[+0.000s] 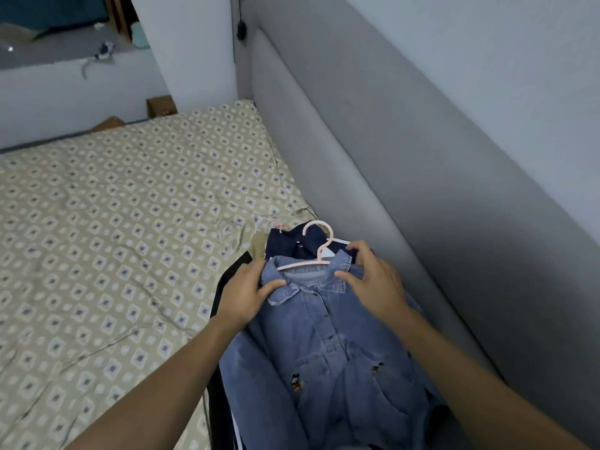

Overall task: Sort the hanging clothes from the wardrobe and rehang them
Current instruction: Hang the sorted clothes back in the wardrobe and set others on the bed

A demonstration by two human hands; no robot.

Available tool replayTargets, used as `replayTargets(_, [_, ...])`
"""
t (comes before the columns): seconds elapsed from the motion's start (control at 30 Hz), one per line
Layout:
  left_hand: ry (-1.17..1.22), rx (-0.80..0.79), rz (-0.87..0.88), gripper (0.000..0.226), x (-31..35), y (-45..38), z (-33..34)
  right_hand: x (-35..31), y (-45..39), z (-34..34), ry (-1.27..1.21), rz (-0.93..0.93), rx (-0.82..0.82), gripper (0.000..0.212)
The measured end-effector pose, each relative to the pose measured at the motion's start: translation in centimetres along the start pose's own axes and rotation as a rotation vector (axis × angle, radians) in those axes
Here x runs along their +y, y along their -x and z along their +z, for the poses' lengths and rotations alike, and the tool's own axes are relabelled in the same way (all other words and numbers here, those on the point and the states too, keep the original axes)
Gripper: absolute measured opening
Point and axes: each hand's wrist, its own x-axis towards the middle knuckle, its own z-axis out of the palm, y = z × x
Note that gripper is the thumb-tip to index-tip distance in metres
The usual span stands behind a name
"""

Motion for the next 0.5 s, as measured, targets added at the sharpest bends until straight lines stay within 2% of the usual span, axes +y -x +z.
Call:
replayTargets(0.07, [0.012, 0.004, 0.068, 0.032, 1.8, 2.3, -1.8, -1.7, 3.2, -1.8, -0.004, -0.001, 0.03, 0.034])
replayTargets(0.17, [0.017, -0.015, 0.168, 0.04, 4.4, 5.7, -4.6, -4.3, 9.0, -4.2, 0.005, 0.039, 0.114, 0.025])
replayTargets(0.33, [0.039, -0.043, 0.364, 0.05, 9.2, 12.1, -10.0, -10.3, 20.7, -7.6, 0.059, 0.093, 0.342, 0.021])
replayTargets(0.5, [0.089, -0.073, 0.634, 0.044, 15.4, 17.0, -14.8, -16.3, 31.4, -10.8, 0.107, 0.139, 0.54, 0.026])
